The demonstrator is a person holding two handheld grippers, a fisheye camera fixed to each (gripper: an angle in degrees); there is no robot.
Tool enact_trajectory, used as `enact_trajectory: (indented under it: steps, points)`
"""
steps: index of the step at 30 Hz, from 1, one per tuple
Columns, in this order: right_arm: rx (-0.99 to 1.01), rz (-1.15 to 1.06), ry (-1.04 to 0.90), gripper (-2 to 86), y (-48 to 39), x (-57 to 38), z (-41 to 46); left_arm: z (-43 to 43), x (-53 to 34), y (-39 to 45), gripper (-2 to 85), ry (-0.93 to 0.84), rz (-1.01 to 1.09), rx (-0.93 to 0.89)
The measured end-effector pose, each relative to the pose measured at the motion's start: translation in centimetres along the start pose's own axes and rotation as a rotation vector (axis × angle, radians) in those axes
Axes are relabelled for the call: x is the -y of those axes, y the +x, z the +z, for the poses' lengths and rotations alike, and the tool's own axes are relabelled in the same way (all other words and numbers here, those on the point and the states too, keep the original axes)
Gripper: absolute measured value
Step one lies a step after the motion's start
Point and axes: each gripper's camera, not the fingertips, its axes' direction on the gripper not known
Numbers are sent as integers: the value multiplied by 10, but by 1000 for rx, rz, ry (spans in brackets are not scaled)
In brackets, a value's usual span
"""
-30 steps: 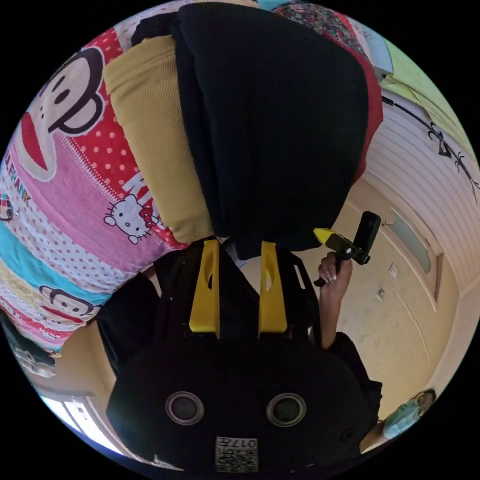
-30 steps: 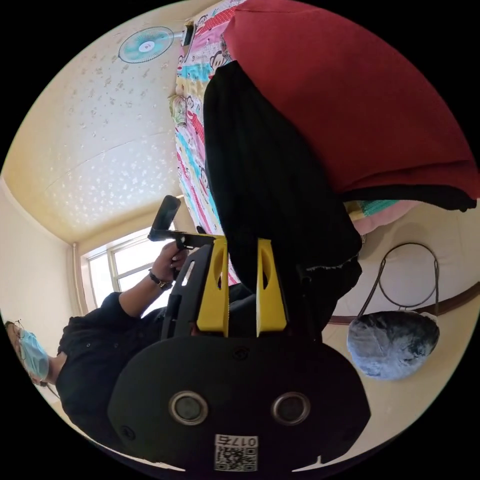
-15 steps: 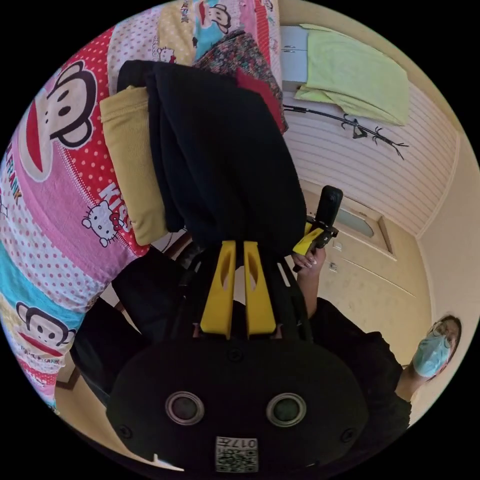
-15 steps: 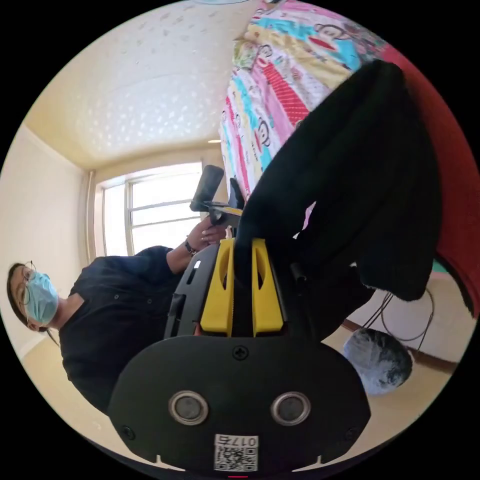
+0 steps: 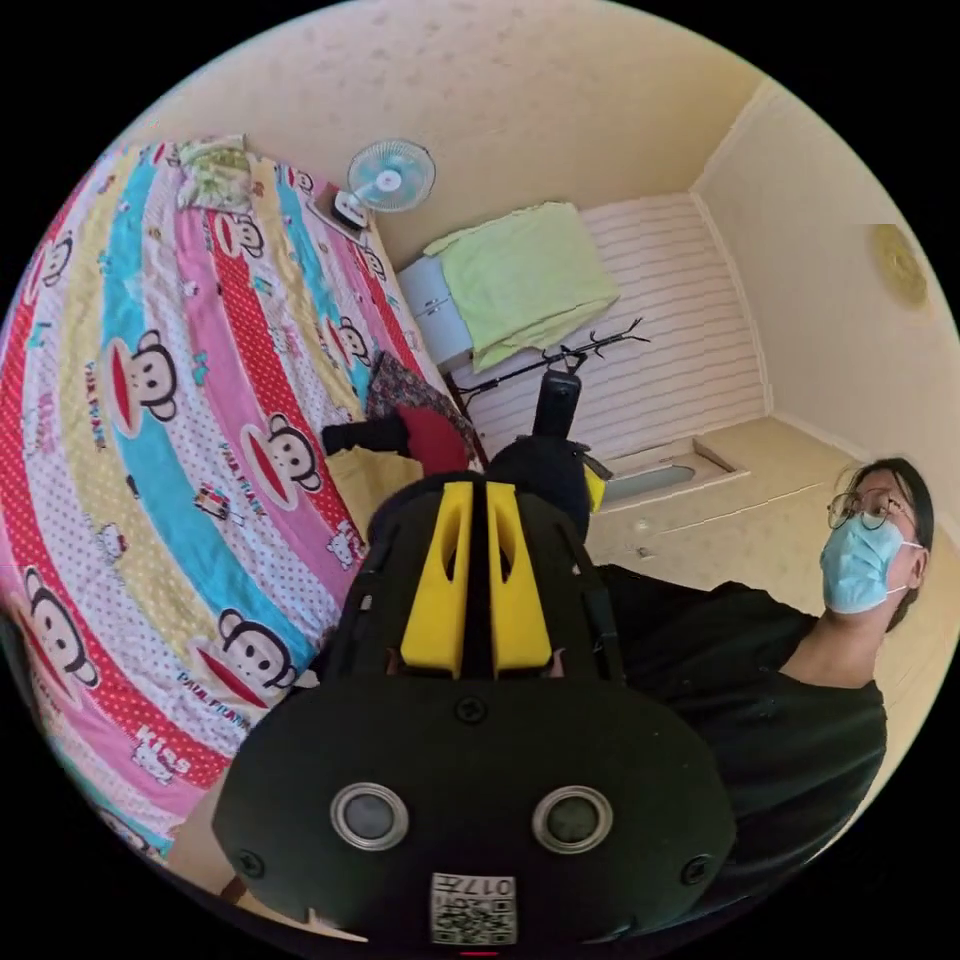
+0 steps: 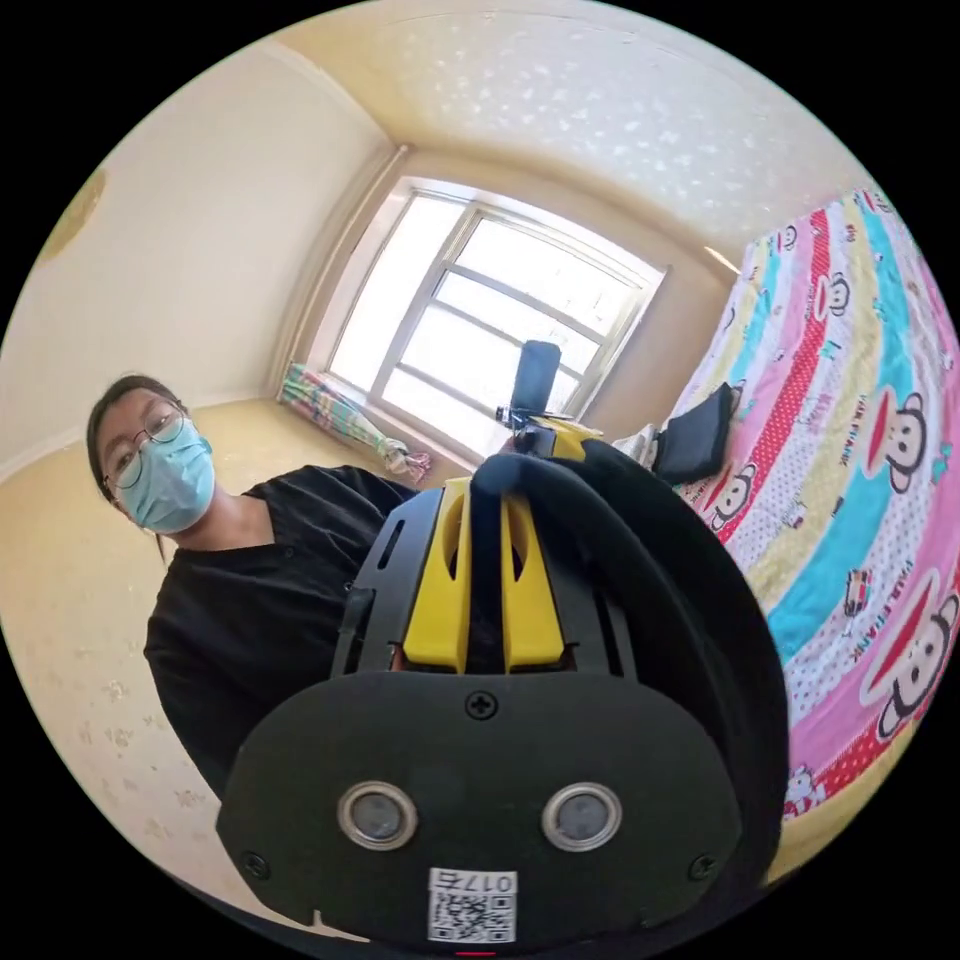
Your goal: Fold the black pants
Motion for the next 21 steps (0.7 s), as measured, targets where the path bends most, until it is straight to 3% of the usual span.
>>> enact_trajectory:
  steps: [4, 8, 11, 14, 18, 21]
  points:
    - [-38, 3, -123, 38, 45, 72, 83, -65, -42, -19, 26, 31, -22, 242]
    - [-131, 206, -149, 79, 114, 98, 124, -117, -104, -106, 20, -9, -450, 429]
    - [-159, 311, -135, 80, 160, 85, 126, -137, -144, -135, -4, 36, -475, 289]
    - [-32, 411, 19, 41, 201, 42, 91, -132, -160, -151, -7, -6, -498, 218]
    - [-94, 671, 399, 38, 234, -61, 16, -46, -139, -155, 0, -333, -416, 336]
    - [-206, 829, 666, 62, 227, -129, -19, 63, -117, -146, 47, -584, -284, 296]
